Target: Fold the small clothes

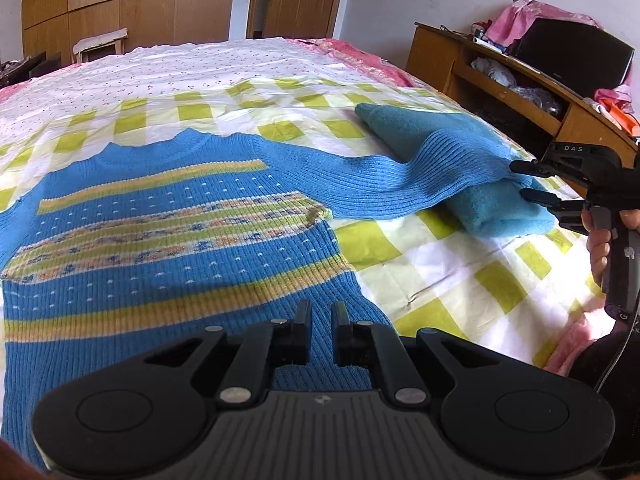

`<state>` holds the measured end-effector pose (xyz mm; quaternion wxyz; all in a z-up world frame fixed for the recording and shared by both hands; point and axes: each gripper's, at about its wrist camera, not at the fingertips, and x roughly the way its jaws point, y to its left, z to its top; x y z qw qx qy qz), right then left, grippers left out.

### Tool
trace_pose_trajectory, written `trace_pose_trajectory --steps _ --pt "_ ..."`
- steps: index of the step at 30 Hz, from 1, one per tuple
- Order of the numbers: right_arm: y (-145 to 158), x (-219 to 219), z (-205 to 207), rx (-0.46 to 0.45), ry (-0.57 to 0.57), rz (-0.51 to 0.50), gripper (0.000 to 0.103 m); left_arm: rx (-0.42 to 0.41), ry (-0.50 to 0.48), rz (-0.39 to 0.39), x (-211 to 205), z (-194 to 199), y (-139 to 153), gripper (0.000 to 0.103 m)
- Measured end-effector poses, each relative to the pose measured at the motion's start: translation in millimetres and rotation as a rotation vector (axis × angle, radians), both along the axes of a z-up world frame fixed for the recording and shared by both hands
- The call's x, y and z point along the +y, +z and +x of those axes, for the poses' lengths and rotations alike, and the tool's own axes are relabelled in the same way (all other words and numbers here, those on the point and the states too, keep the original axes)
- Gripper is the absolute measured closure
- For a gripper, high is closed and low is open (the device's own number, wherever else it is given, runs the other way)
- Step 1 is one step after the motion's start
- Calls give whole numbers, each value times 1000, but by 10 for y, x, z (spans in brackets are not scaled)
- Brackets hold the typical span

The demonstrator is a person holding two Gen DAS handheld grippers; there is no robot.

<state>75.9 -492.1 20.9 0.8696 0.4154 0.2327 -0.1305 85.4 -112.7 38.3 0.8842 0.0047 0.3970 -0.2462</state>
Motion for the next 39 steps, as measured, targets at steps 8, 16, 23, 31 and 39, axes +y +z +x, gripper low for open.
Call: trace_pose_trajectory --steps 8,16,23,31,39 --pt "-34 -25 196 1 -48 48 63 6 -1 -1 53 33 -41 87" --pt "264 266 208 -72 -36 -31 94 -6 44 -28 368 33 -57 87" --pt "844 1350 795 -166 218 -205 94 -3 132 -82 869 136 -148 87" --pt "787 3125 1607 -156 572 -395 95 -37 251 -100 1536 239 -215 87" --pt "44 4415 1594 -48 885 -770 94 -52 333 -153 2007 311 -190 82"
